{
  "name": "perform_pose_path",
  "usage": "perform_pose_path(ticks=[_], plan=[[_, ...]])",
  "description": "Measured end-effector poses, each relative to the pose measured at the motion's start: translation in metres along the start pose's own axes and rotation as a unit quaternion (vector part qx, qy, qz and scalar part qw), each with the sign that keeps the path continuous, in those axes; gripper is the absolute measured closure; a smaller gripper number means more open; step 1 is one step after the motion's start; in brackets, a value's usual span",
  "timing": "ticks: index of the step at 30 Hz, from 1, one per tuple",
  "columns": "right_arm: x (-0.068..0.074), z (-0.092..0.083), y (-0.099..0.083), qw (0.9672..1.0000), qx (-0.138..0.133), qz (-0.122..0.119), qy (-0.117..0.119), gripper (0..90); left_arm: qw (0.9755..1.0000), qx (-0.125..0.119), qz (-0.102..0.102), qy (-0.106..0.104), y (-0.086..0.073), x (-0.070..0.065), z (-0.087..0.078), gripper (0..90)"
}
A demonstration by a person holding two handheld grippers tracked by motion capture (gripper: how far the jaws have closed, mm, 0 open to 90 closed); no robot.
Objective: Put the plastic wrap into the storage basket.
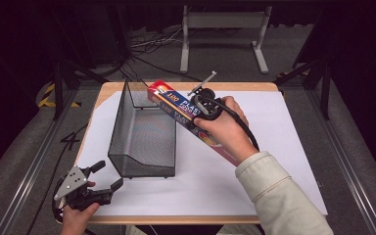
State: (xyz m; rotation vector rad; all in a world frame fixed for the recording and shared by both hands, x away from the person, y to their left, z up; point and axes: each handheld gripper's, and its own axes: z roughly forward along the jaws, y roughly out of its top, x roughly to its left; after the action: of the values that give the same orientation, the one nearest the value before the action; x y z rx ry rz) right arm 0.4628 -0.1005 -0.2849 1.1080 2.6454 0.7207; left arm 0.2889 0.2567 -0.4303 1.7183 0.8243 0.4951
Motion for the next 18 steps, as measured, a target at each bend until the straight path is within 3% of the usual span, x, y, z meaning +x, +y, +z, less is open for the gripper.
perform_pose_path(ticks=[5,15,16,18], plan=[[0.004,0.007,0.006,0.9999,0.003,0.01,-0.013,40.1,1.0,-0.003,0.001,-0.003,0.002,0.001,0.004,13.0],[0.012,0.023,0.016,0.9975,0.014,0.059,-0.037,40.0,0.9999,-0.011,-0.003,-0.004,0.003,0.005,0.007,13.2],[0.015,0.026,0.017,0.9967,0.01,0.064,-0.049,40.1,0.9998,-0.014,-0.01,-0.004,0.003,0.006,0.007,13.3],[0.018,0.029,0.019,0.9955,0.013,0.078,-0.052,40.1,0.9996,-0.019,-0.019,-0.01,0.004,0.007,0.008,13.5]])
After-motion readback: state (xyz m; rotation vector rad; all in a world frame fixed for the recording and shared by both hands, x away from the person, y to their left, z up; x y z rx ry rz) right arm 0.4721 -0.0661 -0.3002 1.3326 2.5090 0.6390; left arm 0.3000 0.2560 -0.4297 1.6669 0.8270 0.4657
